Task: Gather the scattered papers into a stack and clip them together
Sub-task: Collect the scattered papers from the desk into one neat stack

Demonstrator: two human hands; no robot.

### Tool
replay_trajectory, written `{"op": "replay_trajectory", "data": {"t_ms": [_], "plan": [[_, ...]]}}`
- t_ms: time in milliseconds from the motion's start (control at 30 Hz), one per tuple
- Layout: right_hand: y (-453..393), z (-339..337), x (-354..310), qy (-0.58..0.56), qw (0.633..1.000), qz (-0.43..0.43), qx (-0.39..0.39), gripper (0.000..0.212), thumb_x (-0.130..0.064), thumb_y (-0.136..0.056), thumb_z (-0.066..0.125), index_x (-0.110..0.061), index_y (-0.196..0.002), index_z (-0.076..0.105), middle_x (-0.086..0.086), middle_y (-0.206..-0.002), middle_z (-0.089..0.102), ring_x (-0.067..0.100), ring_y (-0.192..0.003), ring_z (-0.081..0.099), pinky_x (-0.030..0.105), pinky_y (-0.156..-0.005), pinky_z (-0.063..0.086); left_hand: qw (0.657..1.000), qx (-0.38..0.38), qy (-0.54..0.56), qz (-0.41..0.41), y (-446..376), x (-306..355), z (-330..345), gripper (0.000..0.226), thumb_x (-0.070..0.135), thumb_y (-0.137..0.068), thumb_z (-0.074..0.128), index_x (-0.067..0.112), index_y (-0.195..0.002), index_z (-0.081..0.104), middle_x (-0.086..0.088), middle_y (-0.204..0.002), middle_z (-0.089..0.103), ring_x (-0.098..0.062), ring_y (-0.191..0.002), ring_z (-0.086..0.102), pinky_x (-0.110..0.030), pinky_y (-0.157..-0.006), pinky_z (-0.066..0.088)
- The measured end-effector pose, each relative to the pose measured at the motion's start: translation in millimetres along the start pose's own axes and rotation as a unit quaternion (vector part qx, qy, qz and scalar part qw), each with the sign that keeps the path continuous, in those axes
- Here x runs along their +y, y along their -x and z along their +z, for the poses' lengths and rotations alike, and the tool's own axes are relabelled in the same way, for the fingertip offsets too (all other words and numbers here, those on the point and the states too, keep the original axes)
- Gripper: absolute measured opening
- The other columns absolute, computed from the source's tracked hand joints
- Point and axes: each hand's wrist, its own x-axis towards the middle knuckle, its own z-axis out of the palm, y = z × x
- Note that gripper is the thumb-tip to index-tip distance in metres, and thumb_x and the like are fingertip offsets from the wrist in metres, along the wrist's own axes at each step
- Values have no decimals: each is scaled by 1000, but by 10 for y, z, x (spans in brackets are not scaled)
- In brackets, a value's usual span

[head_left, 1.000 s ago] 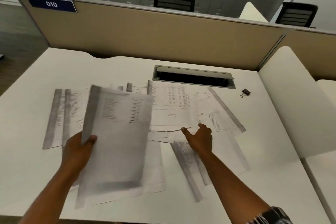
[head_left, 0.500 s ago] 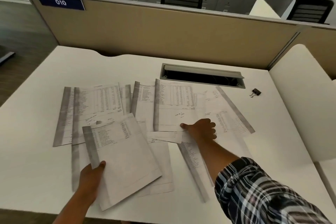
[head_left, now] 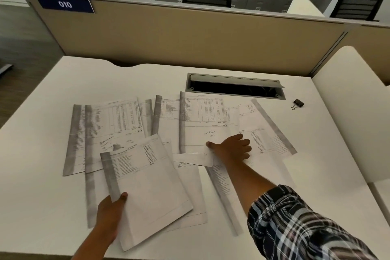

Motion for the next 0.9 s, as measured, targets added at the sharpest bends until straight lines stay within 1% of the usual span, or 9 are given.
{"op": "replay_trajectory", "data": {"t_ms": [200, 300, 367, 433, 500, 567, 633, 733, 900], "plan": [[-87, -86, 2, -39, 998, -12, -37, 111, -68, -49, 91, -8, -128, 40, 14, -130, 49, 33, -119, 54, 44, -98, 47, 999, -8, -14, 35, 25, 20, 8, 28, 22, -94, 61, 7, -117, 63, -14, -106, 69, -34, -95, 64, -45, -91, 51], [-119, -117, 42, -107, 991, -29, -72, 88, -52, -51, 96, -11, -114, 50, 7, -114, 63, 29, -99, 64, 40, -88, 56, 999, -12, -12, 42, 21, 10, 8, 29, 21, -95, 60, 5, -119, 63, -14, -106, 68, -33, -94, 64, -44, -89, 51], [-115, -132, 75, -136, 985, -58, -93, 70, -41, -56, 96, -12, -106, 57, 2, -98, 67, 25, -85, 64, 36, -78, 57, 999, -15, -12, 41, 17, 8, 6, 29, 22, -95, 60, 5, -119, 62, -14, -107, 68, -33, -94, 63, -43, -89, 51], [-107, -128, 75, -153, 980, -80, -99, 58, -32, -62, 94, -12, -106, 61, 5, -98, 70, 27, -86, 66, 34, -76, 56, 999, -18, -9, 44, 20, 17, -1, 29, 21, -95, 61, 5, -119, 62, -14, -107, 68, -33, -94, 63, -44, -90, 51], [-99, -110, 47, -177, 975, -96, -99, 58, -27, -66, 92, -10, -113, 64, 7, -108, 72, 29, -96, 68, 32, -75, 53, 999, -22, -7, 47, 22, 18, -6, 30, 21, -95, 61, 6, -121, 62, -13, -108, 68, -34, -96, 64, -46, -92, 51], [-97, -79, 35, -222, 964, -93, -116, 60, -21, -66, 93, -7, -116, 63, 6, -107, 69, 29, -98, 66, 32, -76, 49, 999, -26, -6, 48, 27, 11, -10, 31, 21, -95, 60, 7, -123, 61, -14, -110, 68, -34, -97, 63, -46, -92, 50], [-115, -42, 86, -289, 943, -72, -148, 61, -14, -61, 94, -7, -113, 63, 3, -106, 68, 27, -98, 65, 35, -83, 54, 998, -28, -5, 48, 28, 1, -9, 33, 22, -96, 60, 6, -125, 59, -14, -112, 67, -34, -98, 63, -47, -94, 50], [-185, 19, 254, -400, 895, -64, -186, 66, -7, -51, 94, -10, -112, 67, 5, -110, 74, 31, -105, 70, 49, -92, 59, 998, -31, -7, 53, 47, -1, -11, 34, 21, -96, 59, 6, -127, 58, -15, -114, 67, -34, -99, 63, -48, -94, 50], [-169, -234, 539, -536, 815, -74, -208, 53, 14, -74, 78, -2, -123, 65, 15, -115, 74, 32, -99, 73, 42, -81, 61, 997, -34, 1, 67, 89, 49, -30, 32, 20, -97, 57, 7, -127, 58, -13, -112, 67, -33, -97, 63, -45, -90, 51]]}}
